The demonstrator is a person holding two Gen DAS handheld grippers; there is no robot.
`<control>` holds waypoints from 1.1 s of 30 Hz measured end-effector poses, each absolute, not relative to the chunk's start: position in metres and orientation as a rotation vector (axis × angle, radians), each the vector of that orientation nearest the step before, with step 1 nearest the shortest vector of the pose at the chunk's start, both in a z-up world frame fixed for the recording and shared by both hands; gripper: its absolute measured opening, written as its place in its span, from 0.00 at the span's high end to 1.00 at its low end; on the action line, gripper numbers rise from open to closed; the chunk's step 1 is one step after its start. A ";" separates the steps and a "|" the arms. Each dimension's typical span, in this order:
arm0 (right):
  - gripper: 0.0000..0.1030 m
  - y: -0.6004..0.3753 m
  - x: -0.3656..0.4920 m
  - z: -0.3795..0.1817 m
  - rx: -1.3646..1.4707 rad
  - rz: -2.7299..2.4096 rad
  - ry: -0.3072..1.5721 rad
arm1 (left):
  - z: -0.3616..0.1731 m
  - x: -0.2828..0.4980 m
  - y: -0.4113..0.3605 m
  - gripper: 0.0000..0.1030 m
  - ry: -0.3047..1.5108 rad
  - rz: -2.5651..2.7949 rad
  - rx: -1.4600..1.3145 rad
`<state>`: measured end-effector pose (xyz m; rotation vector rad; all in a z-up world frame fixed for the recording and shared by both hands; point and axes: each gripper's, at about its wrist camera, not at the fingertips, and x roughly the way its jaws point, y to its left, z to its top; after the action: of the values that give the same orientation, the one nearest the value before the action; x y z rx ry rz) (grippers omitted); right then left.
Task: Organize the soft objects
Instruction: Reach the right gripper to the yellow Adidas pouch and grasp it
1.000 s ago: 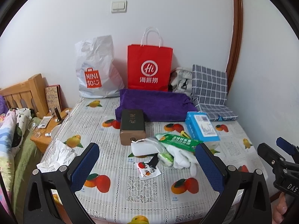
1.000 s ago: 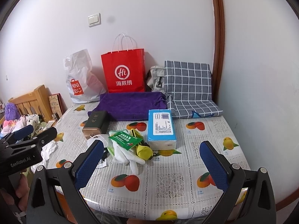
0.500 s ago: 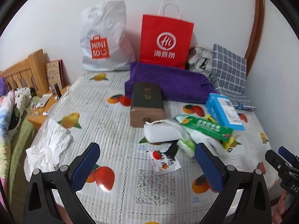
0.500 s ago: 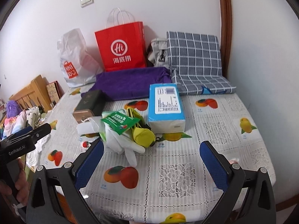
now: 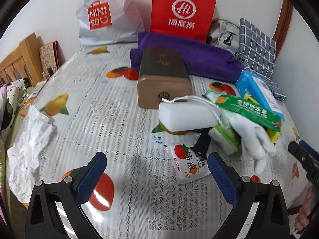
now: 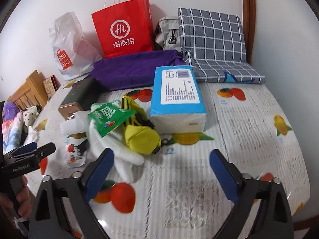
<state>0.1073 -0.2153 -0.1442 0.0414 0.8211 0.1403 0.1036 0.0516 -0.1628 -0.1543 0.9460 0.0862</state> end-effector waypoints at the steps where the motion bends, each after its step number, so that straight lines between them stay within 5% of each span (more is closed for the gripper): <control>1: 0.18 -0.214 0.111 -0.146 0.033 0.147 0.820 | -0.165 0.105 0.052 0.01 0.950 0.085 -0.157; 10: 0.24 -0.188 0.135 -0.155 -0.054 0.229 0.795 | -0.181 0.115 0.053 0.01 0.983 0.062 -0.184; 12: 0.36 -0.182 0.142 -0.161 -0.102 0.216 0.804 | -0.181 0.115 0.052 0.01 0.981 0.058 -0.181; 14: 0.62 -0.174 0.148 -0.167 -0.156 0.222 0.817 | -0.181 0.116 0.053 0.01 0.981 0.055 -0.181; 17: 0.68 -0.168 0.150 -0.169 -0.188 0.238 0.812 | -0.180 0.117 0.053 0.01 0.981 0.050 -0.186; 33: 0.73 -0.190 0.100 -0.100 -0.032 0.288 0.631 | -0.182 0.111 0.049 0.01 0.990 0.014 -0.205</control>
<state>0.0995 -0.1898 -0.0998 -0.0321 0.6306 0.2879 0.1110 0.0486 -0.1818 -0.2045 0.9899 0.0140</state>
